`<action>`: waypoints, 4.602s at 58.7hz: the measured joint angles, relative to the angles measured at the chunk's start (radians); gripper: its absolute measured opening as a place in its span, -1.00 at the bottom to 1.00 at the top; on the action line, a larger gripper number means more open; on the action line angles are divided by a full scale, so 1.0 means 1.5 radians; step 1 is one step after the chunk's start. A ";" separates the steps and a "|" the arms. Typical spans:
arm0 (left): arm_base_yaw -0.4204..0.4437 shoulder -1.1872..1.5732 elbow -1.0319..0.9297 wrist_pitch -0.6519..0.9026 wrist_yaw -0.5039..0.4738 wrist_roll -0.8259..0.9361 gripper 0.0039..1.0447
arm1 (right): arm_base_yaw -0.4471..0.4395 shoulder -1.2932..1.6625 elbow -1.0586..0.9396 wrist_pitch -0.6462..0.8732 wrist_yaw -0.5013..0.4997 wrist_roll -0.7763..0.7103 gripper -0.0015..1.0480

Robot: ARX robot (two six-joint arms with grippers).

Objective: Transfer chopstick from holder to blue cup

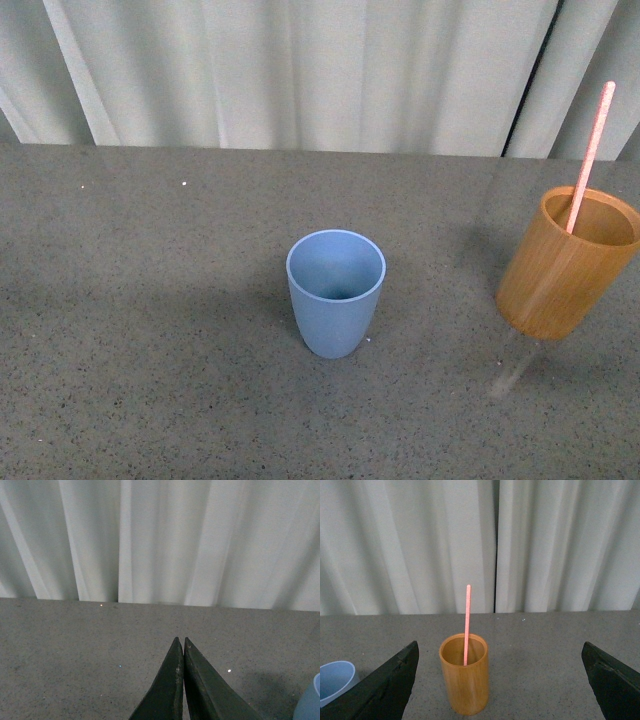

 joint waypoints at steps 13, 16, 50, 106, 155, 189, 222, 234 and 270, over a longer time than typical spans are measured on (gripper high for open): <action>0.000 -0.081 -0.025 -0.056 0.003 0.000 -0.94 | 0.000 0.000 0.000 0.000 0.000 0.000 0.81; 0.000 -0.086 -0.040 -0.036 0.003 0.000 -0.94 | 0.000 0.000 0.000 0.000 0.000 0.000 0.81; 0.000 -0.285 -0.043 -0.223 0.003 0.000 -0.94 | 0.000 0.000 0.000 0.000 0.000 0.000 0.81; 0.000 -0.483 -0.043 -0.424 0.004 0.000 -0.69 | 0.000 0.000 0.000 0.000 0.000 0.000 0.81; 0.000 -0.483 -0.043 -0.424 0.004 0.001 0.87 | -0.133 0.680 0.113 0.326 0.051 0.055 0.81; 0.000 -0.483 -0.043 -0.424 0.004 0.001 0.87 | -0.076 1.031 0.349 0.391 -0.020 0.014 0.81; 0.000 -0.483 -0.043 -0.424 0.004 0.001 0.87 | -0.013 1.137 0.464 0.360 -0.035 -0.032 0.81; 0.000 -0.483 -0.043 -0.424 0.004 0.001 0.87 | 0.000 1.171 0.495 0.366 -0.033 -0.033 0.81; 0.000 -0.483 -0.043 -0.424 0.004 0.001 0.87 | 0.040 1.248 0.564 0.388 -0.025 -0.022 0.81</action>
